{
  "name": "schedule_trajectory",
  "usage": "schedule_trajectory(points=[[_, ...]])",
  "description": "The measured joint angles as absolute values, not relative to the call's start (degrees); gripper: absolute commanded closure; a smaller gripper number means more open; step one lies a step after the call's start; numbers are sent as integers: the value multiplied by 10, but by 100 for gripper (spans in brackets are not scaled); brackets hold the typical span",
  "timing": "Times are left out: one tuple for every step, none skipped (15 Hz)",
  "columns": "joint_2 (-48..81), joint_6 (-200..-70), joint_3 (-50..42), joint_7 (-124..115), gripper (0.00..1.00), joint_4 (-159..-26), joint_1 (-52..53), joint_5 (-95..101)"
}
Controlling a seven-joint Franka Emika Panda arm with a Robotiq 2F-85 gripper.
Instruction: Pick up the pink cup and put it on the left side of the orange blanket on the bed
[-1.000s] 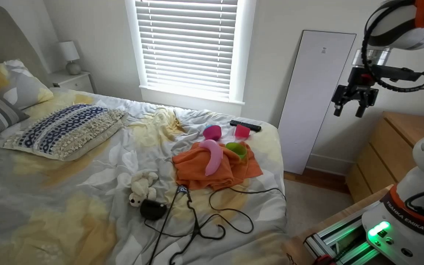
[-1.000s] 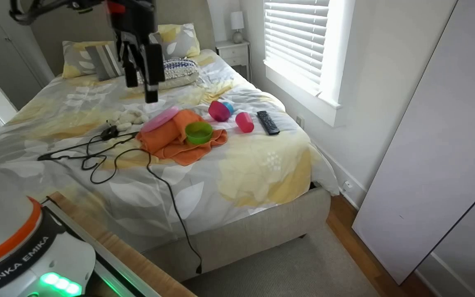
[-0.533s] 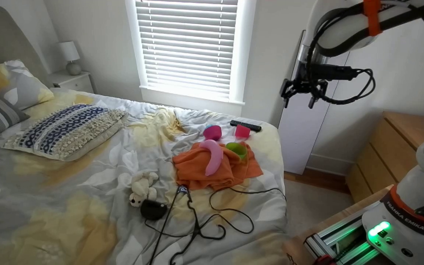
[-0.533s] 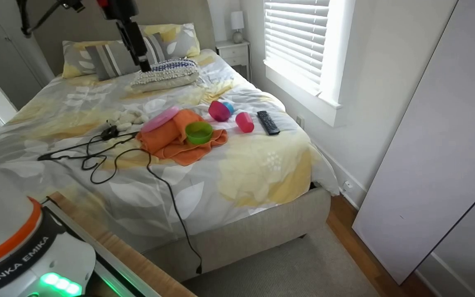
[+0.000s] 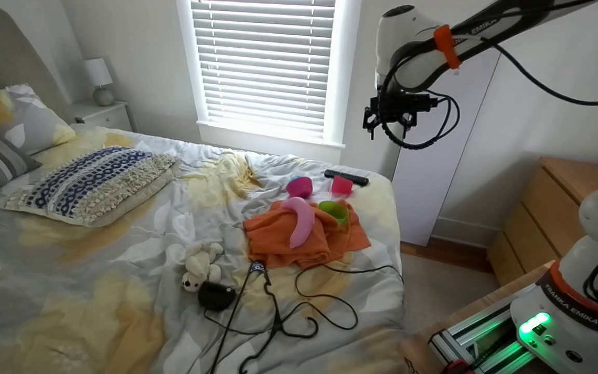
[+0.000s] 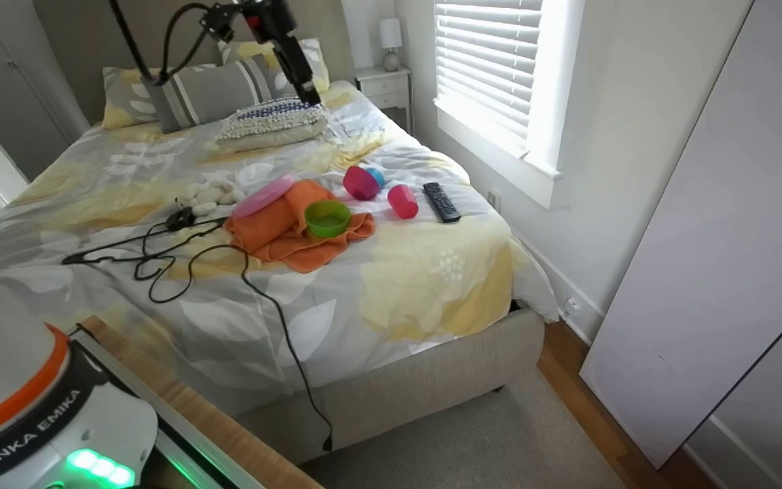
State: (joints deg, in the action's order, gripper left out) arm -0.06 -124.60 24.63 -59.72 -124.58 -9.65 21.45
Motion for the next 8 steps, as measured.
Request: schedule_trajectory(points=[[34, -1238, 224, -615, 0, -1216, -78, 247], [69, -1233, 201, -630, 0, -1185, -56, 274], [103, -1230, 177, -643, 0, -1155, -33, 296], [136, -1229, 155, -653, 0, -1126, -9, 313], [168, -1228, 133, -659, 0, -1098, 15, 325], [198, -1226, 113, -664, 0, -1071, 38, 333], [227, -1225, 93, -669, 0, -1043, 60, 343], [255, -1225, 74, -678, 0, -1017, 82, 361]])
